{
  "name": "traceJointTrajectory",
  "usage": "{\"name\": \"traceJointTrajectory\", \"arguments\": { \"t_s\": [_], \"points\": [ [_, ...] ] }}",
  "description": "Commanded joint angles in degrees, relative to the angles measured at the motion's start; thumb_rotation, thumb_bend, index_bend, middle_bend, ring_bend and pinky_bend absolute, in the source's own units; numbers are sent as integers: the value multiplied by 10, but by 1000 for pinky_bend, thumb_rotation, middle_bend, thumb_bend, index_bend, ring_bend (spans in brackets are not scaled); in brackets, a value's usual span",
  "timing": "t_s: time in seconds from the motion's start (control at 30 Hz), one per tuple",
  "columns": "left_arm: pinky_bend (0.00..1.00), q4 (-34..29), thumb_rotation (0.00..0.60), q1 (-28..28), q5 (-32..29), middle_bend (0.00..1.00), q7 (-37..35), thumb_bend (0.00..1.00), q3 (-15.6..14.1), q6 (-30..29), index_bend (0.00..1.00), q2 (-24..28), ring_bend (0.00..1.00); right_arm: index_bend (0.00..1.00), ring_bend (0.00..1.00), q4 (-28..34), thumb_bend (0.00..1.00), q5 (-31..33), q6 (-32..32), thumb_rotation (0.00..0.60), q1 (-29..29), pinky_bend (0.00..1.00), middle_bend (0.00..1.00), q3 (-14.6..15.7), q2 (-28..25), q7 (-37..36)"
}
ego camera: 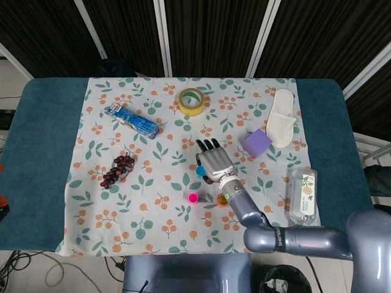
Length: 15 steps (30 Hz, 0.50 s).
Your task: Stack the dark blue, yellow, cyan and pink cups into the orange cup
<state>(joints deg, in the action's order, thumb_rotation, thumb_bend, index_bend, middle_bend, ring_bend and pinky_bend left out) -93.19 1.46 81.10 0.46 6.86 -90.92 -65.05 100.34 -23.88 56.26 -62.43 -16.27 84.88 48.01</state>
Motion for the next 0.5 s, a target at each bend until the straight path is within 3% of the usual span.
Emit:
{"name": "traceJointTrajectory", "arguments": {
  "t_s": [0.03,0.3,0.5],
  "points": [
    [0,0,600,0,1,25,1,798,0,0,155,0,0,492,0,114,400,-28,35,600,34,2,0,30,-80,3],
    [0,0,600,0,1,25,3,798,0,-1,155,-1,0,492,0,201,400,-96,71,600,81,11,0,68,-140,-25],
    [0,0,600,1,2,25,4,798,-1,0,155,-1,0,492,0,220,401,-138,83,600,110,13,0,95,-159,-51]
  ]
}}
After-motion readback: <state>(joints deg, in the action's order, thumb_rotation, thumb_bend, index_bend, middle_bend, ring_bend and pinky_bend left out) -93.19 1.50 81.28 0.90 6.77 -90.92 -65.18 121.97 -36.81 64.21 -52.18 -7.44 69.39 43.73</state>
